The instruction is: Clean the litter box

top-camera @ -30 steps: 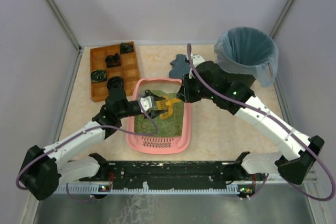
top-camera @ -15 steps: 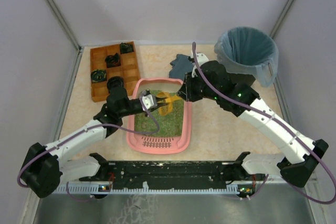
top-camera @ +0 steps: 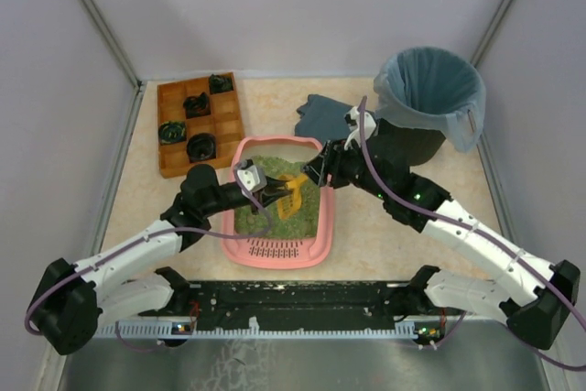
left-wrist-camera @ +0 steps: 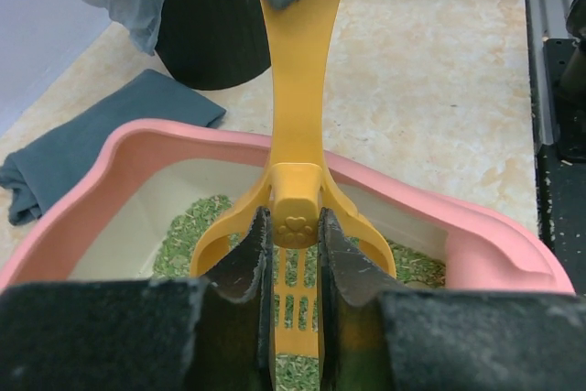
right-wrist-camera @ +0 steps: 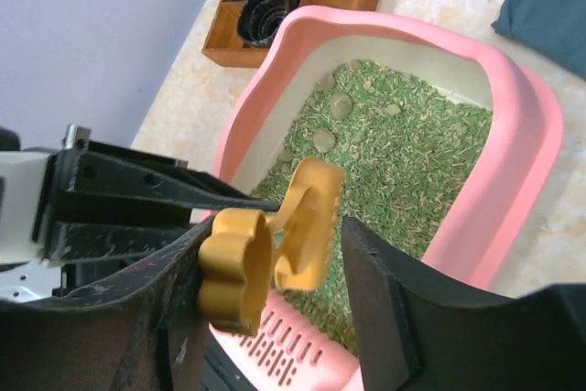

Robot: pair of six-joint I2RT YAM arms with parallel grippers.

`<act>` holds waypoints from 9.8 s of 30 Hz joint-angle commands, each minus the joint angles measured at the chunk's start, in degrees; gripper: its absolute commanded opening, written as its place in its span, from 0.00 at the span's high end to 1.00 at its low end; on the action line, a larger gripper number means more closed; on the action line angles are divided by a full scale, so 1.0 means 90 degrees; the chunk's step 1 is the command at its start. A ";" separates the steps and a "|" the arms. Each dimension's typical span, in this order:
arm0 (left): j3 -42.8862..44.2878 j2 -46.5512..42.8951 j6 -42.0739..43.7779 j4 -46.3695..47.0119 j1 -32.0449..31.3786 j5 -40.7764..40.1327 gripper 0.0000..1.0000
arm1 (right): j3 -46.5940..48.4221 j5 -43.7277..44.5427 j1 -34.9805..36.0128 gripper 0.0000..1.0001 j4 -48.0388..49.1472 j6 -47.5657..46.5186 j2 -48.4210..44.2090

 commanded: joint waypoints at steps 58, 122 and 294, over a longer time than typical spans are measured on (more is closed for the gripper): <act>0.1697 -0.0414 -0.3634 -0.6208 0.1491 -0.3776 0.27 | 0.0773 0.1636 0.0575 1.00 0.1461 0.0103 0.2002; 0.1338 0.0144 -0.2664 -0.5651 0.1504 -0.2701 0.40 | -0.2778 0.1239 0.1110 1.00 0.5028 0.3836 0.1532; 0.1069 -0.1015 -0.2637 -0.5153 0.1548 -0.3339 0.28 | 0.0407 0.3796 -0.3924 1.00 0.2202 0.0498 -0.1077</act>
